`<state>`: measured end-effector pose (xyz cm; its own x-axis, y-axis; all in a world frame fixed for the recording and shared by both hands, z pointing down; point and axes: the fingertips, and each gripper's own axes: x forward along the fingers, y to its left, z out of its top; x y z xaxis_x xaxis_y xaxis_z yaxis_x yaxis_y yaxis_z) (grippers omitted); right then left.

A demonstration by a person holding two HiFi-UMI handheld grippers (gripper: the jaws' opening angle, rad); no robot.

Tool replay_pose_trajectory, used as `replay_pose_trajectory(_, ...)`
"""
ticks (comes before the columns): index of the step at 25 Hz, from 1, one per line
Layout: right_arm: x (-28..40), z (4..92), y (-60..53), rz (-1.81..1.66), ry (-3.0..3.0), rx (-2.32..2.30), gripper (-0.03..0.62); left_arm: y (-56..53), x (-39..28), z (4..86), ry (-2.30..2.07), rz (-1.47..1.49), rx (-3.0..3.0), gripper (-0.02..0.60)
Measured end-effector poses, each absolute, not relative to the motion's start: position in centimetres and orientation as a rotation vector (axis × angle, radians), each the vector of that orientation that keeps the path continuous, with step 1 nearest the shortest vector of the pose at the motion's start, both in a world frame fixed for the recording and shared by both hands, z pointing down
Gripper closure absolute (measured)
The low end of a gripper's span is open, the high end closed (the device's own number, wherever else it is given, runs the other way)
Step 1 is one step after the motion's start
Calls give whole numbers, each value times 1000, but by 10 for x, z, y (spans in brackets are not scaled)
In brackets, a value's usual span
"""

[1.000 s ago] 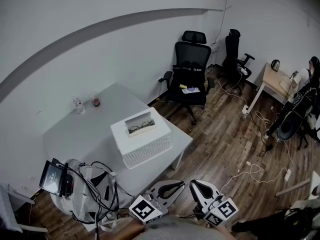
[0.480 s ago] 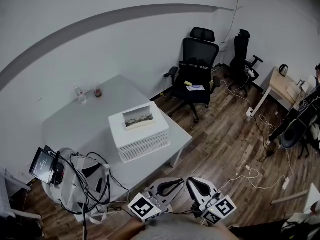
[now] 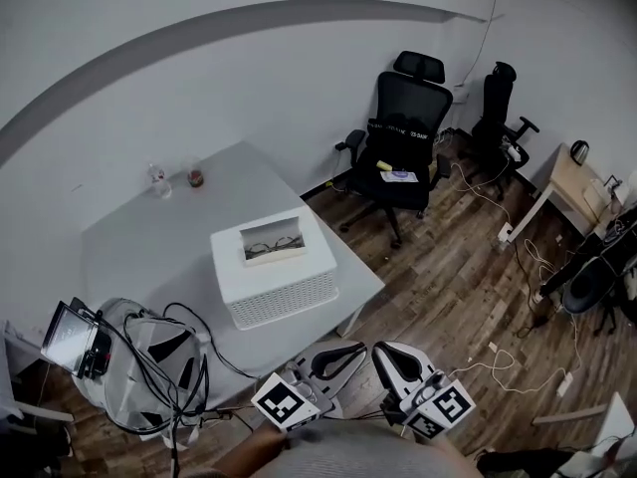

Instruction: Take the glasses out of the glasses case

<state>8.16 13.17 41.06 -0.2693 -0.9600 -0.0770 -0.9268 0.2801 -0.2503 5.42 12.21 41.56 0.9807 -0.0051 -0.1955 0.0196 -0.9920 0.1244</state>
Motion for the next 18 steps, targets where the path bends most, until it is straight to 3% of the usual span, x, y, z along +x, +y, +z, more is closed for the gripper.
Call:
replay_pose_trajectory(8,103,406,41,-246,2434,-1610,579,28,79,380,-132,-450,3024,566)
replay_pose_trajectory(18,108,409,-58,-301,2564,-1385,580,-63,57,387,-413,-395,2987,566)
